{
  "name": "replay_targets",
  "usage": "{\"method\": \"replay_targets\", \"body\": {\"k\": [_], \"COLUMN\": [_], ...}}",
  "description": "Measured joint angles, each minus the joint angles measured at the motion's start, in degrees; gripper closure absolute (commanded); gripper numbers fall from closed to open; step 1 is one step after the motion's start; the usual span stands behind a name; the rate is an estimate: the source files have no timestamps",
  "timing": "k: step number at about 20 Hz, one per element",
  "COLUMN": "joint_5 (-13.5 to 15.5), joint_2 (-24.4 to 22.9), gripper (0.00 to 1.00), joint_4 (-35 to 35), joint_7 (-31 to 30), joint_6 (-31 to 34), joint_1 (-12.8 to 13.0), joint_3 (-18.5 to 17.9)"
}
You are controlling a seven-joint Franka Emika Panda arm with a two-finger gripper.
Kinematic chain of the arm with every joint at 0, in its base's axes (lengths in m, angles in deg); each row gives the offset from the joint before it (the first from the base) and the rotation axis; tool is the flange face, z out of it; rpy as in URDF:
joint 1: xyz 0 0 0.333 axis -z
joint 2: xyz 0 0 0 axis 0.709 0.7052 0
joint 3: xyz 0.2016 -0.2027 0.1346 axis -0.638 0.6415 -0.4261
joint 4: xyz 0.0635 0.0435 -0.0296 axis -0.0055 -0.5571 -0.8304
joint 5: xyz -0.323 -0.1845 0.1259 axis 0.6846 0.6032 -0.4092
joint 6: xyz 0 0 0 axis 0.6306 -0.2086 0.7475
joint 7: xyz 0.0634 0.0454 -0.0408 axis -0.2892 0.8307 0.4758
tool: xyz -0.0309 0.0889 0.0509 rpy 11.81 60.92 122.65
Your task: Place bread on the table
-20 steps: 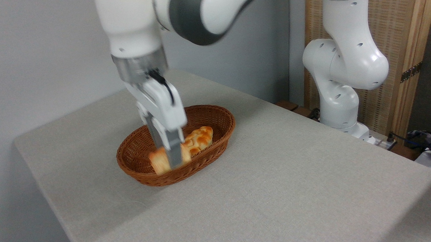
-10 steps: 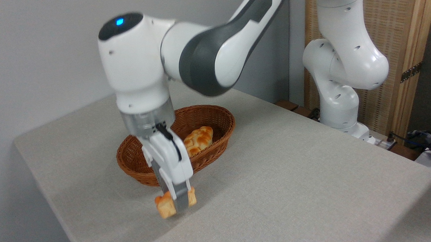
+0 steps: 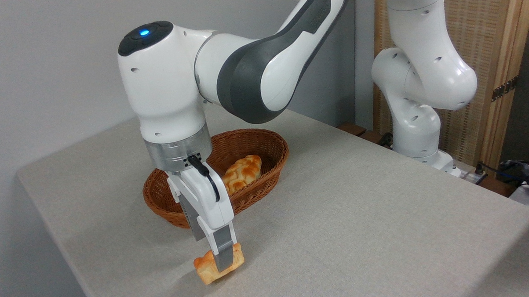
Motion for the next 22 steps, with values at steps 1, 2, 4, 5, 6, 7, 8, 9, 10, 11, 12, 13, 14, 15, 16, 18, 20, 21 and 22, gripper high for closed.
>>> {"method": "replay_targets", "body": {"k": [1,2,4,5,6,7,8,9,10,11,12,13,14,15,16,18,20,21,22], "joint_5": [0.0,-0.1,-0.2,-0.2,-0.2,-0.2,-0.2,-0.2,-0.2,-0.2,-0.2,-0.3,-0.5,-0.8,-0.9,-1.0,-1.1,-1.1,-1.1], "joint_2": [-0.2,-0.5,-1.7,-2.7,-4.0,-5.4,-7.0,-8.5,-9.8,-10.8,-11.5,-11.9,-12.1,-12.2,-12.2,-12.1,-12.0,-12.0,-11.9], "gripper": [0.0,0.0,0.0,0.0,0.0,0.0,0.0,0.0,0.0,0.0,0.0,0.0,0.0,0.0,0.0,0.0,0.0,0.0,0.0], "joint_4": [0.1,0.3,1.0,1.2,1.4,1.5,1.6,1.8,2.4,3.3,4.4,5.3,6.0,6.3,6.5,6.5,6.5,6.5,6.5], "joint_7": [0.0,0.0,0.0,0.0,0.0,0.0,-0.2,-1.1,-3.1,-6.3,-10.3,-13.5,-15.7,-17.0,-17.5,-17.7,-17.7,-17.7,-17.7], "joint_6": [0.0,0.0,0.0,0.1,0.9,2.5,4.6,6.8,9.0,11.4,13.5,15.0,16.0,16.5,16.5,16.5,16.5,16.5,16.5], "joint_1": [0.0,-0.1,-0.5,-0.7,-0.9,-0.9,-0.9,-0.9,-0.9,-0.9,-0.9,-0.9,-0.9,-1.2,-1.6,-2.2,-2.5,-2.6,-2.7], "joint_3": [0.0,-0.1,-0.4,-0.7,-0.7,-0.7,-0.6,-0.4,0.2,1.3,2.7,4.3,5.7,7.1,8.4,9.8,10.2,10.2,10.2]}}
